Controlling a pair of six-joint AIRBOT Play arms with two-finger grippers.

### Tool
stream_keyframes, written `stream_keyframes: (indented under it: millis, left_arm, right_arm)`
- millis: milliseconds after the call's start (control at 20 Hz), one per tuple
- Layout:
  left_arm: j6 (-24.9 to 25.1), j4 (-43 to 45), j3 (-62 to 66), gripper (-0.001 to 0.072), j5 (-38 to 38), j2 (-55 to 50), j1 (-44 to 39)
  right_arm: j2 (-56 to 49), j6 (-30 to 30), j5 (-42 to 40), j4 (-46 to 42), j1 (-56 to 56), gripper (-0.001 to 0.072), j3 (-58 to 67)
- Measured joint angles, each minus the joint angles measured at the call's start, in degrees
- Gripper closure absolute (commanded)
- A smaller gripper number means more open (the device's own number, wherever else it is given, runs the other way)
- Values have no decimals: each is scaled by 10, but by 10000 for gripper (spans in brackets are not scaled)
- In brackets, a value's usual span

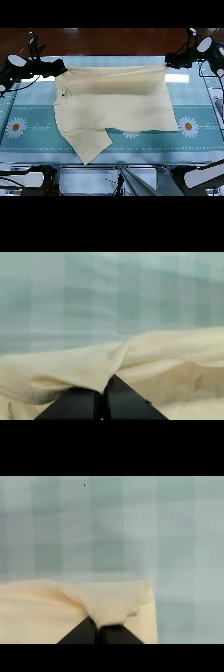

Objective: Fold the shirts.

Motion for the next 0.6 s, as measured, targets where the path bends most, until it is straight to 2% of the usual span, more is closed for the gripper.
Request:
stream_keyframes:
  millis: [200, 500, 550, 600]
  left_arm:
    - [-13, 50, 0, 681, -124, 3, 14]
    - [-58, 94, 0, 680, -188, -15, 18]
    - [-64, 96, 0, 666, -194, -17, 18]
    - [-67, 97, 0, 551, -194, -19, 18]
  right_arm:
    - [9, -9, 83, -35, 0, 683, -1]
    - [-9, 4, 160, -56, 0, 682, -1]
    - [-10, 4, 165, -57, 0, 680, -1]
    - [-12, 6, 168, -58, 0, 599, -1]
